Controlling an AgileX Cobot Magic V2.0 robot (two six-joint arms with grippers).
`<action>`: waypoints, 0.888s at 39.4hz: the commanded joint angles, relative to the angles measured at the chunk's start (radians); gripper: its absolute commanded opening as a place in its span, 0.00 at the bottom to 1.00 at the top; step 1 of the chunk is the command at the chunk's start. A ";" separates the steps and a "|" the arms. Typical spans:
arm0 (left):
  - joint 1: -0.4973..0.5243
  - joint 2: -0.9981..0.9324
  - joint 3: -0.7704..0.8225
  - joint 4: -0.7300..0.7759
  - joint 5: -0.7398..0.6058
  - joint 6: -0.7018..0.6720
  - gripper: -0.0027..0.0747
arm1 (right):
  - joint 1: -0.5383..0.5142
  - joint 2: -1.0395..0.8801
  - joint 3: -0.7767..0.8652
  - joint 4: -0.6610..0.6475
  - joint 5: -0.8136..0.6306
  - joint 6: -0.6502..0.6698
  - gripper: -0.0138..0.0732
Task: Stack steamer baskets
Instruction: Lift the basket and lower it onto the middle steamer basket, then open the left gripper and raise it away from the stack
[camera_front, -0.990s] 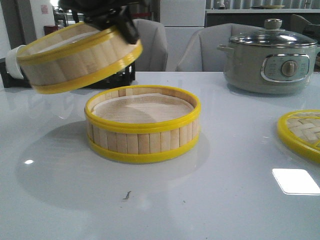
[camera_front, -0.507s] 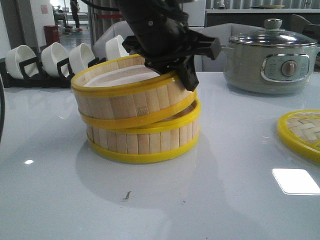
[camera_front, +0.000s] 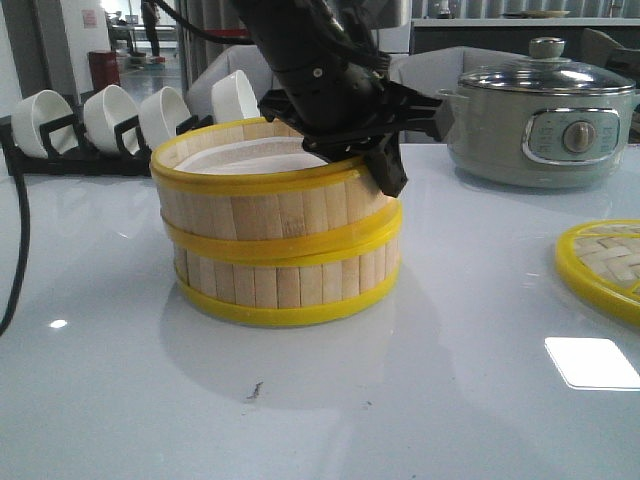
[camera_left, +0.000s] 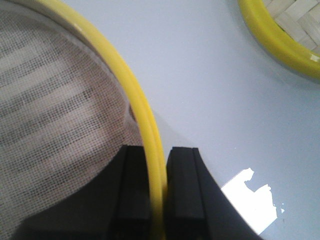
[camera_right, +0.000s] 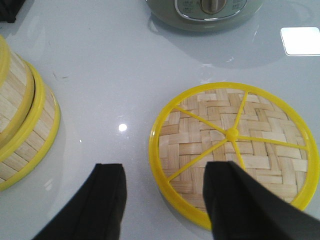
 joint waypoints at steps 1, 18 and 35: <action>-0.013 -0.044 -0.033 -0.049 -0.103 0.003 0.15 | 0.000 -0.006 -0.037 0.004 -0.071 -0.009 0.69; -0.031 -0.044 -0.033 -0.075 -0.109 0.003 0.15 | 0.000 -0.006 -0.037 0.004 -0.071 -0.009 0.69; -0.042 -0.036 -0.033 -0.075 -0.130 0.003 0.15 | 0.000 -0.006 -0.037 0.004 -0.069 -0.009 0.69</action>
